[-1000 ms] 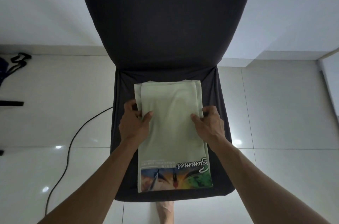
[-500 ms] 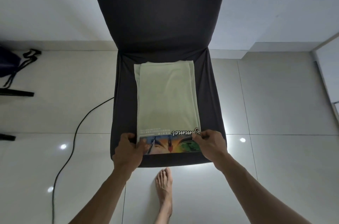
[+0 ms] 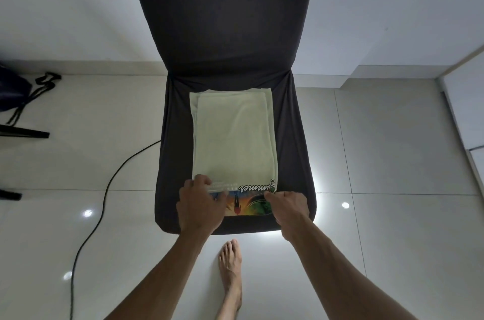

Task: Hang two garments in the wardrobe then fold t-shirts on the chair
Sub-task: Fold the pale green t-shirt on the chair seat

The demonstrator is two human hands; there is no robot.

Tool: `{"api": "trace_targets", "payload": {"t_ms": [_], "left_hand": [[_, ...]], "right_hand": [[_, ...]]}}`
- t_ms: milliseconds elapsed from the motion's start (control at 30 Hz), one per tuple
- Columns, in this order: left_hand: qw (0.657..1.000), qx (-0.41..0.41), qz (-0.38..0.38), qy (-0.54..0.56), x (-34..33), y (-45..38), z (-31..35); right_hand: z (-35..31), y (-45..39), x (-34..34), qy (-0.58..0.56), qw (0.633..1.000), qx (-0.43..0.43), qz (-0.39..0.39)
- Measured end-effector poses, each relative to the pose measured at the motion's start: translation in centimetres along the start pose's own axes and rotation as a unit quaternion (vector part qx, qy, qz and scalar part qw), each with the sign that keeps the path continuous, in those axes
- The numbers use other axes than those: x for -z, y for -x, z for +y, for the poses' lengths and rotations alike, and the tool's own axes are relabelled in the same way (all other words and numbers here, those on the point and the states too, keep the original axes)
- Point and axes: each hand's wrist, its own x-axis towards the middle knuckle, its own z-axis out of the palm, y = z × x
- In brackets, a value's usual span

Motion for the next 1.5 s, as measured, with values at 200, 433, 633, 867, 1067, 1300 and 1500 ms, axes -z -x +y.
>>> {"api": "trace_targets", "payload": {"t_ms": [200, 433, 633, 867, 1067, 1300, 1500], "left_hand": [[0.989, -0.020, -0.143, 0.044, 0.4, -3.1, 8.0], [0.990, -0.001, -0.110, -0.091, 0.4, -6.5, 10.6], [0.973, 0.027, -0.152, 0.171, 3.7, -7.7, 8.9], [0.836, 0.018, -0.326, 0.440, 10.6, -7.8, 11.0], [0.681, 0.038, -0.346, 0.645, 12.5, -7.1, 11.3], [0.689, 0.104, -0.268, 0.665, 12.2, -8.5, 9.6], [0.719, 0.102, -0.232, 0.647, 13.1, -10.5, 10.0]], "right_hand": [[-0.2, 3.4, -1.3, -0.127, 0.985, 0.086, -0.082], [-1.1, 6.3, -3.8, -0.034, 0.959, 0.236, -0.155], [-2.9, 4.4, -0.9, -0.218, 0.929, 0.111, -0.278], [-6.5, -0.9, -1.4, -0.118, 0.979, 0.040, -0.161], [-8.5, -2.5, 0.6, -0.272, 0.879, -0.063, -0.386], [-12.2, -2.0, 2.0, -0.310, 0.856, 0.010, -0.413], [-17.3, -1.6, 2.2, -0.252, 0.894, 0.101, -0.356]]}}
